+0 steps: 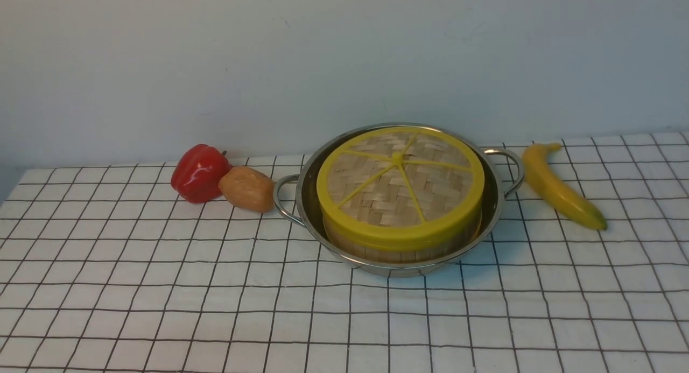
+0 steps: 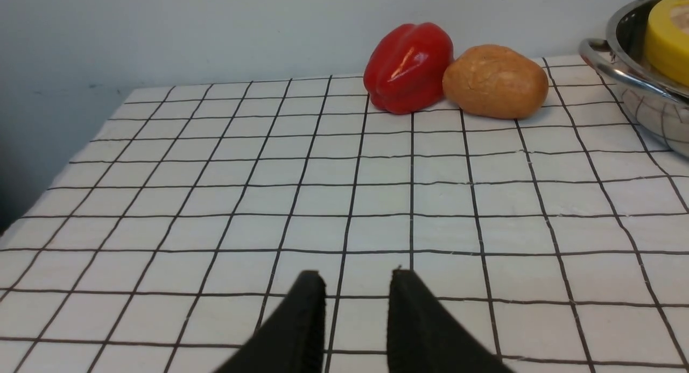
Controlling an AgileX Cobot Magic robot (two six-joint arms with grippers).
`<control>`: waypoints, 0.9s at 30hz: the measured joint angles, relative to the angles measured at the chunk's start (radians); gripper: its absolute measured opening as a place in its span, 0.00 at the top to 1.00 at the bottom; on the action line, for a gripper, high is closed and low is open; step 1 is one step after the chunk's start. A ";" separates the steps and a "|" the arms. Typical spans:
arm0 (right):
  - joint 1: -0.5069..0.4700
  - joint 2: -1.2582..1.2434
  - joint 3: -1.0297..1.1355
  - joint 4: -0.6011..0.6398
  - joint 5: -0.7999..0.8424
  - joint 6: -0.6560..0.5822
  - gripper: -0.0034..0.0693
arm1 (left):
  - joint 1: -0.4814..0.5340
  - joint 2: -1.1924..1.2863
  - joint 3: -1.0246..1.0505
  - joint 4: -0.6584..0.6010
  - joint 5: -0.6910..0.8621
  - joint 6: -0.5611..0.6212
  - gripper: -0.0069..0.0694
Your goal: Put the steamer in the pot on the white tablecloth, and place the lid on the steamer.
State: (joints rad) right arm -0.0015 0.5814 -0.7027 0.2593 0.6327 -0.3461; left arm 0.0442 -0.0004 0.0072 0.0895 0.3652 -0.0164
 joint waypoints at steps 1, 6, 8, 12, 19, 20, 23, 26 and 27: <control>0.000 -0.039 0.043 0.000 -0.039 0.000 0.64 | 0.000 0.000 0.000 0.000 0.000 0.000 0.69; 0.000 -0.205 0.248 0.000 -0.231 0.029 0.63 | 0.000 0.000 0.000 0.000 0.000 0.000 0.67; 0.000 -0.292 0.362 0.000 -0.321 0.065 0.63 | 0.000 0.000 0.000 0.000 0.000 0.000 0.65; 0.000 -0.417 0.516 0.000 -0.386 0.120 0.62 | 0.000 0.000 0.000 0.000 0.000 0.000 0.64; 0.000 -0.563 0.696 0.000 -0.407 0.168 0.62 | 0.000 0.000 0.000 0.000 0.000 0.000 0.62; 0.000 -0.571 0.703 0.000 -0.409 0.170 0.62 | 0.000 0.000 0.000 0.000 0.000 0.000 0.62; 0.000 -0.578 0.710 0.000 -0.411 0.171 0.62 | 0.000 0.000 0.000 0.000 0.000 0.000 0.62; 0.000 -0.578 0.710 -0.001 -0.409 0.171 0.62 | 0.000 0.000 0.000 0.000 0.000 0.000 0.60; 0.000 -0.578 0.710 -0.002 -0.407 0.171 0.62 | 0.000 0.000 0.000 0.000 0.000 0.000 0.60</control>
State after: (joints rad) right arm -0.0015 0.0035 0.0071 0.2570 0.2253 -0.1755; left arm 0.0442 -0.0004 0.0072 0.0895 0.3650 -0.0164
